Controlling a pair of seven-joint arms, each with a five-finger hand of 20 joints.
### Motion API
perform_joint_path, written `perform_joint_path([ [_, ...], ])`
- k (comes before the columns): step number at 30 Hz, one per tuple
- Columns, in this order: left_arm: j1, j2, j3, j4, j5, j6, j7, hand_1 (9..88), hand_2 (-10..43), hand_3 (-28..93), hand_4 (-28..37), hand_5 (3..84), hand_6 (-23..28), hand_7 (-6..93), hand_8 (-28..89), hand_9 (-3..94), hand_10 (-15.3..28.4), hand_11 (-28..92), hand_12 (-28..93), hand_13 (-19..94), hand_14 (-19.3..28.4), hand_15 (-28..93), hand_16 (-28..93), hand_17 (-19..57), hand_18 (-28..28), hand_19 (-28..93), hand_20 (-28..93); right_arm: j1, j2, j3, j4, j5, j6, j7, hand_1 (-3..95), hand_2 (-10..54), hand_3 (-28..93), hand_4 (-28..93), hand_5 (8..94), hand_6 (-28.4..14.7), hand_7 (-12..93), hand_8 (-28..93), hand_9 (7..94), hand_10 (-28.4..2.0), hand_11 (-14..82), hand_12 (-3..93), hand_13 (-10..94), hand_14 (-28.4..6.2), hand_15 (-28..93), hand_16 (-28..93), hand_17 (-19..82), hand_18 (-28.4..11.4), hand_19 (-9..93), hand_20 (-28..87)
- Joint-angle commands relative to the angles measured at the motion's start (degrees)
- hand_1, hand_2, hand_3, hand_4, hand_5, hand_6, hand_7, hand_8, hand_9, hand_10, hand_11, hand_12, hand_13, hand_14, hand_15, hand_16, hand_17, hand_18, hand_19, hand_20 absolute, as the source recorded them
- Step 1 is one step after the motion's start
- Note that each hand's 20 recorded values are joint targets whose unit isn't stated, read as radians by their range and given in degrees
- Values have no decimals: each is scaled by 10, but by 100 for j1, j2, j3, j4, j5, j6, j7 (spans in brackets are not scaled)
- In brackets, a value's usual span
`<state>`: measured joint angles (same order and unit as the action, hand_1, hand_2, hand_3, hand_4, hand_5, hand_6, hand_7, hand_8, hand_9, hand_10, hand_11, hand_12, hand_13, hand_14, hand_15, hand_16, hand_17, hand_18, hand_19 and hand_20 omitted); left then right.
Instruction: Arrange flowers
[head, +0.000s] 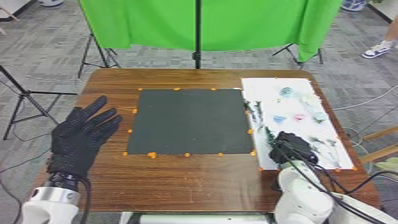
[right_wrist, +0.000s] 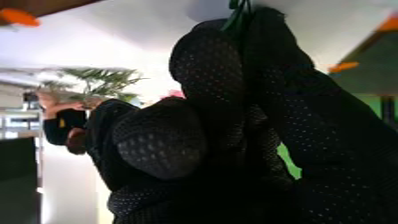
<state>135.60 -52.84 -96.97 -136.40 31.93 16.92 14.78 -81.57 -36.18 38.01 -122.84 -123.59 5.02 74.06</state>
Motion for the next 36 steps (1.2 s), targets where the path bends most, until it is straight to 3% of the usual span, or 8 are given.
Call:
perform_joint_path([
  [1,54,-16,-8,2,10,9,18,185,89,746,-283,354,83,149,-112,302,195,236,86,210,253,353,-60,-117,198,445,78,-335,136,97,-143,-436,733,29,540,-95,719,-282,825,-38,346,141,885,-117,485,221,854,-74,729,192,558,-213,932,480],
  [15,84,15,-54,-63,32,4,46,184,90,747,-283,353,83,149,-111,302,194,232,88,211,254,348,-57,-117,197,444,79,-234,210,5,-524,-1507,1770,399,535,-95,738,-266,853,-47,319,171,910,-119,482,226,879,-71,727,201,582,-215,932,512],
  [21,52,33,-74,-120,84,23,53,184,90,747,-283,353,83,148,-110,302,195,231,90,211,256,350,-56,-117,197,445,79,467,-31,-264,-597,-1337,1893,-36,533,-95,741,-259,860,-50,309,178,918,-118,479,226,884,-70,726,203,588,-212,932,518],
  [26,-123,86,-37,-133,111,8,-32,185,90,746,-283,352,82,148,-110,303,195,230,91,210,256,349,-55,-118,198,445,79,1739,-572,-805,-277,17,1677,-891,530,-95,742,-254,865,-52,301,183,921,-118,477,227,887,-70,725,205,592,-212,932,524],
  [28,-229,159,-38,-129,119,0,-75,185,90,746,-283,352,82,147,-110,303,195,230,91,210,255,349,-55,-118,199,446,79,2179,-851,-1003,-70,275,1508,-1188,530,-95,743,-253,866,-51,300,185,922,-118,476,227,888,-70,725,206,593,-212,932,525],
  [32,-229,252,-111,-181,122,11,-10,185,90,745,-283,350,81,148,-109,304,194,233,93,211,255,348,-54,-117,201,453,82,3017,-1533,-1583,507,422,1279,-1563,528,-95,743,-251,867,-52,297,187,922,-117,477,228,889,-69,726,207,595,-212,932,528],
  [36,-364,385,-68,-151,94,-58,66,187,90,744,-283,350,83,145,-109,304,196,233,93,211,254,349,-53,-113,207,474,90,3605,-2154,-2133,1043,693,1255,-1736,526,-95,740,-244,867,-51,297,189,923,-116,477,229,889,-69,725,209,596,-212,932,531],
])
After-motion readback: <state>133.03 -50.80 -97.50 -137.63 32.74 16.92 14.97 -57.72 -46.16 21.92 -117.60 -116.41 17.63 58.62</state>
